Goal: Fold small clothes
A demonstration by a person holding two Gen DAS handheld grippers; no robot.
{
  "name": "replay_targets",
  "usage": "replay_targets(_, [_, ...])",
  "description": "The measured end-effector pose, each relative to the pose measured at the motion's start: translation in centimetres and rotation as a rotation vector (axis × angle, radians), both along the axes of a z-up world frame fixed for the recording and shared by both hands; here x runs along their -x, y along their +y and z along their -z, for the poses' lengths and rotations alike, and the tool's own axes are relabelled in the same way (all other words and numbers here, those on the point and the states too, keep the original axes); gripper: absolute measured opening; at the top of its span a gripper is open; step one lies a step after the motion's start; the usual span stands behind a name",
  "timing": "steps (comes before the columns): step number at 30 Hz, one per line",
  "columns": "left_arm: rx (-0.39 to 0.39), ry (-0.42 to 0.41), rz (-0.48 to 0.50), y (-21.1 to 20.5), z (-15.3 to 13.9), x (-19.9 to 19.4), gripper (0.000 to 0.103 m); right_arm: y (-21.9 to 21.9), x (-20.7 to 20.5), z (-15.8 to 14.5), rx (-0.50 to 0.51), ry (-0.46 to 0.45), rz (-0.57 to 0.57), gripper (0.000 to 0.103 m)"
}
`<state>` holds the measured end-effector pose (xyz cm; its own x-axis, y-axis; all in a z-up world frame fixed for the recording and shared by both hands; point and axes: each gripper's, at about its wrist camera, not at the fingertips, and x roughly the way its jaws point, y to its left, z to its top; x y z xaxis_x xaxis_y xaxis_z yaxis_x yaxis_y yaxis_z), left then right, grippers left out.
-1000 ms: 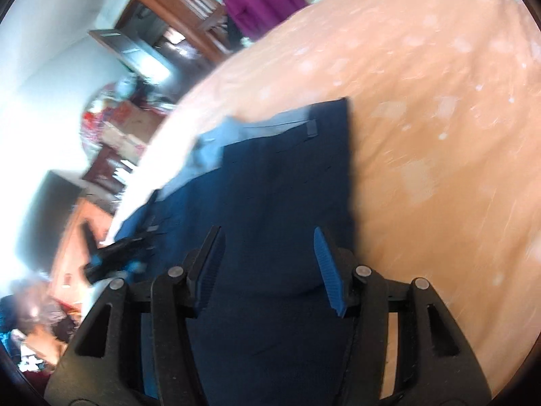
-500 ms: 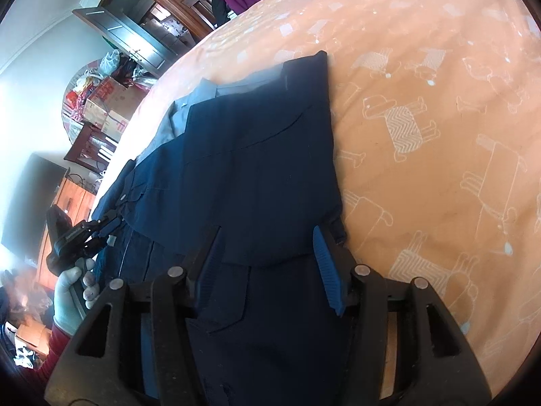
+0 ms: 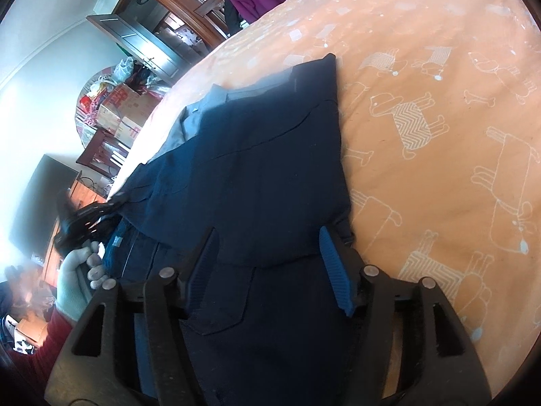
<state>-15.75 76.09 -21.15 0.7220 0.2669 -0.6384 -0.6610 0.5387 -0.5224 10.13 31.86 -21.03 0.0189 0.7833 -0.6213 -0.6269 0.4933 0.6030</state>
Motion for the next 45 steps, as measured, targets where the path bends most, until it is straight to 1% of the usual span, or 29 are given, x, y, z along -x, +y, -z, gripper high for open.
replay_targets(1, [0.006,-0.005,-0.013,-0.1,0.2,0.7,0.010,0.0,0.0,0.0,-0.004,-0.001,-0.006,0.061])
replay_targets(3, [0.058,0.055,-0.022,0.3,2.5,1.0,0.010,0.1,0.2,0.1,-0.008,-0.007,-0.013,0.064])
replay_targets(4, [0.099,0.058,-0.016,0.7,4.0,0.9,0.012,0.2,0.2,0.0,-0.010,-0.011,-0.020,0.067])
replay_targets(5, [0.106,0.048,-0.014,1.0,4.1,0.9,0.013,0.4,0.4,-0.2,-0.009,-0.017,-0.026,0.069])
replay_targets(9, [0.091,0.045,-0.004,0.8,2.9,1.1,0.019,0.3,0.7,-0.5,0.001,-0.037,-0.025,0.070])
replay_targets(11, [0.078,0.035,-0.011,0.6,2.1,2.4,0.023,0.2,0.6,-0.3,-0.003,-0.033,-0.025,0.070])
replay_targets(12, [0.081,0.024,-0.025,0.8,1.9,3.3,0.027,0.2,0.6,-0.3,-0.006,-0.030,-0.027,0.070])
replay_targets(13, [0.087,0.007,-0.048,1.2,1.5,4.9,0.027,0.2,0.5,-0.2,-0.010,-0.025,-0.028,0.071])
replay_targets(16, [0.057,-0.023,-0.127,2.6,0.0,10.3,0.029,0.2,0.4,-0.2,-0.021,-0.018,-0.036,0.074])
replay_targets(17, [0.047,-0.028,-0.159,3.8,-0.4,12.8,0.031,0.3,0.5,-0.2,-0.021,-0.019,-0.038,0.074])
replay_targets(18, [0.041,-0.028,-0.182,4.8,-0.6,14.6,0.036,0.3,0.5,-0.2,-0.020,-0.020,-0.040,0.075])
replay_targets(19, [0.027,-0.018,-0.222,5.9,-0.8,16.6,0.045,0.3,0.6,-0.2,-0.019,-0.023,-0.040,0.075])
replay_targets(21, [-0.003,0.026,-0.323,9.3,-0.9,20.7,0.053,0.4,0.7,-0.2,-0.013,-0.031,-0.040,0.075])
replay_targets(24, [0.014,0.031,-0.410,14.5,-0.7,24.8,0.053,0.6,1.0,-0.3,0.000,-0.047,-0.038,0.076])
replay_targets(26, [0.026,0.056,-0.422,17.8,-0.2,25.8,0.053,0.8,1.1,-0.4,0.012,-0.058,-0.037,0.076])
replay_targets(27, [0.048,0.055,-0.406,19.3,0.3,26.0,0.053,0.8,1.2,-0.4,0.016,-0.062,-0.037,0.076])
replay_targets(28, [0.070,0.052,-0.396,20.8,1.1,26.0,0.053,1.0,1.3,-0.4,0.022,-0.069,-0.038,0.077])
replay_targets(30, [0.081,0.052,-0.390,22.8,2.0,25.2,0.054,1.2,1.4,-0.4,0.028,-0.082,-0.047,0.081])
replay_targets(31, [0.084,0.043,-0.386,23.9,2.3,25.0,0.055,1.5,1.6,-0.4,0.035,-0.090,-0.056,0.083])
replay_targets(34, [0.052,0.041,-0.399,27.0,2.6,24.8,0.055,1.6,1.7,-0.5,0.049,-0.100,-0.057,0.084])
replay_targets(35, [0.036,0.059,-0.401,28.0,2.7,24.4,0.055,1.7,1.7,-0.6,0.058,-0.105,-0.055,0.084])
replay_targets(36, [0.022,0.083,-0.401,28.7,2.8,23.9,0.049,1.8,1.8,-0.6,0.066,-0.110,-0.055,0.084])
replay_targets(39, [-0.017,0.118,-0.360,29.5,2.6,22.3,0.012,2.2,2.2,-1.0,0.117,-0.142,-0.050,0.081])
replay_targets(40, [-0.055,0.127,-0.334,29.1,1.7,21.2,0.006,2.3,2.4,-1.2,0.141,-0.148,-0.041,0.077])
replay_targets(41, [-0.089,0.097,-0.295,27.9,0.2,20.2,0.004,2.2,2.5,-1.4,0.154,-0.146,-0.028,0.065])
replay_targets(42, [-0.123,0.059,-0.252,26.4,-1.5,19.0,0.004,2.0,2.5,-1.7,0.157,-0.133,-0.016,0.057])
replay_targets(43, [-0.165,0.017,-0.194,24.8,-3.3,17.6,0.004,1.5,2.6,-2.0,0.140,-0.109,-0.012,0.043])
replay_targets(44, [-0.231,-0.035,-0.103,21.8,-6.0,15.4,0.004,1.2,2.8,-2.3,0.135,-0.109,-0.004,0.038])
replay_targets(45, [-0.265,-0.074,-0.045,19.7,-7.6,14.0,0.004,0.9,3.1,-2.7,0.131,-0.116,0.005,0.038])
